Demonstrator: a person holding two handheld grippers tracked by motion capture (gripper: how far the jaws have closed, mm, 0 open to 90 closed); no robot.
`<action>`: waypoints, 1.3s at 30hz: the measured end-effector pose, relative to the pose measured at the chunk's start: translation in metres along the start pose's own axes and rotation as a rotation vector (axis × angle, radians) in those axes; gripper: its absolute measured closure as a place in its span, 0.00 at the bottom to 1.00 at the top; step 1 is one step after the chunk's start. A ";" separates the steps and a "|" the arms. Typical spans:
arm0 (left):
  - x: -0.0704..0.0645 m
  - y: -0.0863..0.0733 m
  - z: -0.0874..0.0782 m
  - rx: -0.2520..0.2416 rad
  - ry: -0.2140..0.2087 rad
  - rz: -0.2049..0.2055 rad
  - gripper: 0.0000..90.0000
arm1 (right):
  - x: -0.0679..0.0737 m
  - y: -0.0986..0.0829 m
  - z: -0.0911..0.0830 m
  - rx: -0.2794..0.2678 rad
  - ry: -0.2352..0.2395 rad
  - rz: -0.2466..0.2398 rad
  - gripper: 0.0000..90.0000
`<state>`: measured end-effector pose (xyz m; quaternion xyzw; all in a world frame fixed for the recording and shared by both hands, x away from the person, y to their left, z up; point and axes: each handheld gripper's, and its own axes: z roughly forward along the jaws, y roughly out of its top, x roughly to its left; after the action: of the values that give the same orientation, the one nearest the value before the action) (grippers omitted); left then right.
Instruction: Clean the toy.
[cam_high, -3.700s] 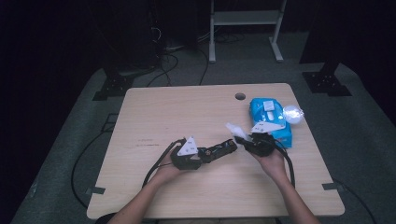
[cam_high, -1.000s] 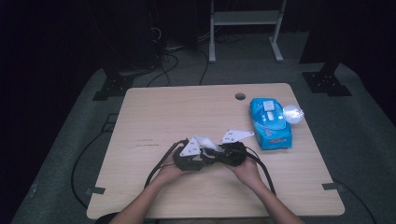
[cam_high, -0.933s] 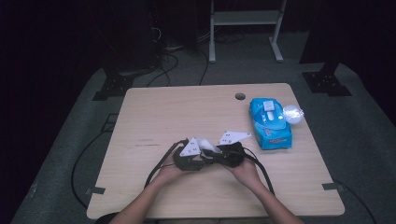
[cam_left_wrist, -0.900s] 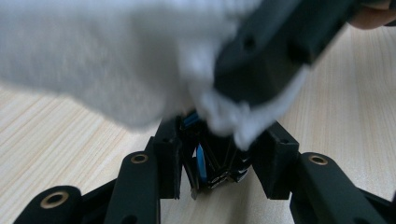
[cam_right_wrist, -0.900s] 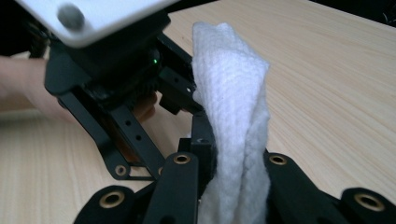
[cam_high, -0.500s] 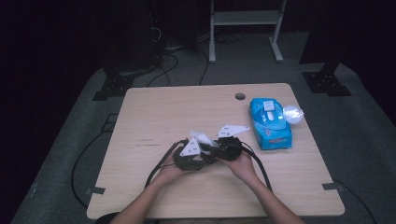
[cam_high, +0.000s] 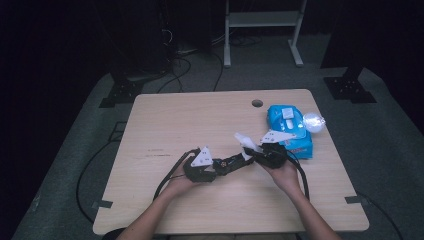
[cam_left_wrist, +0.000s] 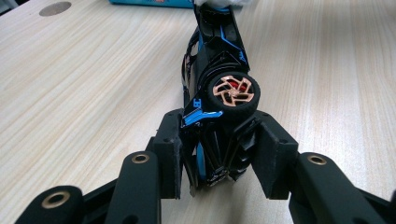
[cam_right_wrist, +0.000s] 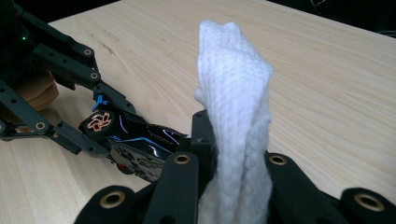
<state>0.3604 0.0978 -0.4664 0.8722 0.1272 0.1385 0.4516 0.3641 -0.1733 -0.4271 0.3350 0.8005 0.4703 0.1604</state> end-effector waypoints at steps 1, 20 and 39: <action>0.000 0.000 0.000 0.001 -0.001 0.000 0.64 | 0.000 0.000 0.000 0.000 0.000 0.000 0.90; 0.009 -0.003 -0.009 0.022 -0.005 -0.008 0.62 | -0.018 -0.009 -0.006 -0.018 0.027 0.088 0.90; 0.011 0.010 0.010 0.064 -0.011 -0.053 0.61 | -0.017 -0.008 -0.012 -0.046 0.055 0.083 0.90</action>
<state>0.3753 0.0886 -0.4627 0.8832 0.1521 0.1174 0.4278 0.3663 -0.1952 -0.4287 0.3513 0.7788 0.5040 0.1264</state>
